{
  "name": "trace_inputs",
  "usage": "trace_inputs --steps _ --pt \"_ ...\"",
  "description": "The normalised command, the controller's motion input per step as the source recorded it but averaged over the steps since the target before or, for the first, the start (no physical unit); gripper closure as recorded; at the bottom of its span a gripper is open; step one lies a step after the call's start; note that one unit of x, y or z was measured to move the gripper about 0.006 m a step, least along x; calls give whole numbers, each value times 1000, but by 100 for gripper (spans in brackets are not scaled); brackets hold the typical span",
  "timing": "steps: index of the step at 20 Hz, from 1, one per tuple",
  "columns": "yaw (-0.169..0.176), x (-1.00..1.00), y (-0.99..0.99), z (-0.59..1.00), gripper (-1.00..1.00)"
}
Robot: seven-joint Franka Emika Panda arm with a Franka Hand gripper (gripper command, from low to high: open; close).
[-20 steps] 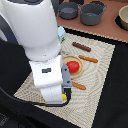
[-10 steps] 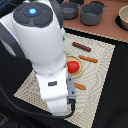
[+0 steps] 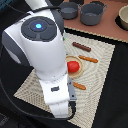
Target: Interact with the objects in diverse but meaningful ways.
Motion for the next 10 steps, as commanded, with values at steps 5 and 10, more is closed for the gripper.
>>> trace_inputs --steps 5,10 --pt "35 81 -10 -247 100" --pt "2 181 -78 -62 100"
